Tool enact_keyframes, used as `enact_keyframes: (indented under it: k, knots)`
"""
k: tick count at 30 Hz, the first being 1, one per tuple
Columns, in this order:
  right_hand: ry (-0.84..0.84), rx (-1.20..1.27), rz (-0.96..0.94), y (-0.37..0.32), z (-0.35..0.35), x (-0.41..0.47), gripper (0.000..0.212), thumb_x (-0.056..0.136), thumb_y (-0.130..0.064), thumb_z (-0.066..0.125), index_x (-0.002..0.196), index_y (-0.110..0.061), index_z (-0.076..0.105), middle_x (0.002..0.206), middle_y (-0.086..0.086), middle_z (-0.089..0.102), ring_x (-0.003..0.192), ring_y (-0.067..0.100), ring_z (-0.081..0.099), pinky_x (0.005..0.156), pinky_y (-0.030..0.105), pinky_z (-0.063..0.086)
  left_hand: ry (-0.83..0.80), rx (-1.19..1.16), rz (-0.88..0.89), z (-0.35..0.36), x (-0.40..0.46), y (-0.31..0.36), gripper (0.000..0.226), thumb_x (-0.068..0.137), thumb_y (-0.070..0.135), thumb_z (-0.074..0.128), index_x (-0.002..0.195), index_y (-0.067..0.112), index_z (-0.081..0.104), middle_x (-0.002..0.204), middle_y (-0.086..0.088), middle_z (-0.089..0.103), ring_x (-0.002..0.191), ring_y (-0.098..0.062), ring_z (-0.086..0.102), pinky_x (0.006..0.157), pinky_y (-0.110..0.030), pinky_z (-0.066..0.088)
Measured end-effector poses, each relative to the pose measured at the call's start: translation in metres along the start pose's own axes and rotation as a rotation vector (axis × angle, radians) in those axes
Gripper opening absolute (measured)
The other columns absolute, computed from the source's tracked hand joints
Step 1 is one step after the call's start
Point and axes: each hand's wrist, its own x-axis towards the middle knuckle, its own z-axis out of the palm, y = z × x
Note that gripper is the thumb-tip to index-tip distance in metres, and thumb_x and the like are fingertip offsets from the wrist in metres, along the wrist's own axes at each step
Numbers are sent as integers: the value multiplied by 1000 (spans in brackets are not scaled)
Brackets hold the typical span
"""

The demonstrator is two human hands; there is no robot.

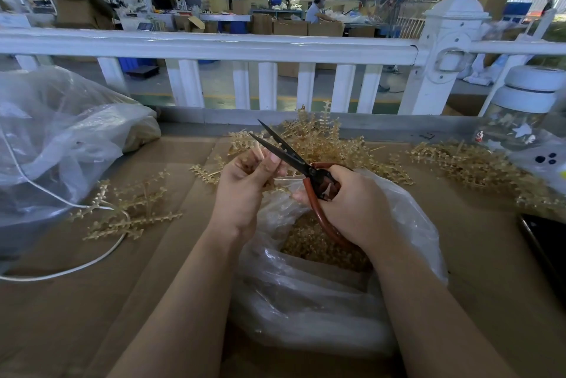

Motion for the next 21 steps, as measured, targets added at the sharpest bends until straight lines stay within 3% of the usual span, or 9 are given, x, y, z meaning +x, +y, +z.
enact_keyframes:
  k: [11,21]
  knots:
    - [-2,-42,-23,0,-1,0,63,71,-90,51,100,-36,64,78,-22,63,73,-6,56,56,15,38,9,5,0,0,1,0,7,82,21,67,79,14,69,67,4,68,61,-4,58,59,-15,45]
    - [15,-90,-18,-1,-2,-1,60,70,-88,53,89,-32,63,74,-20,63,69,-5,56,55,14,41,6,13,6,0,1,-2,7,83,20,66,81,13,68,67,6,68,60,-3,56,59,-17,42]
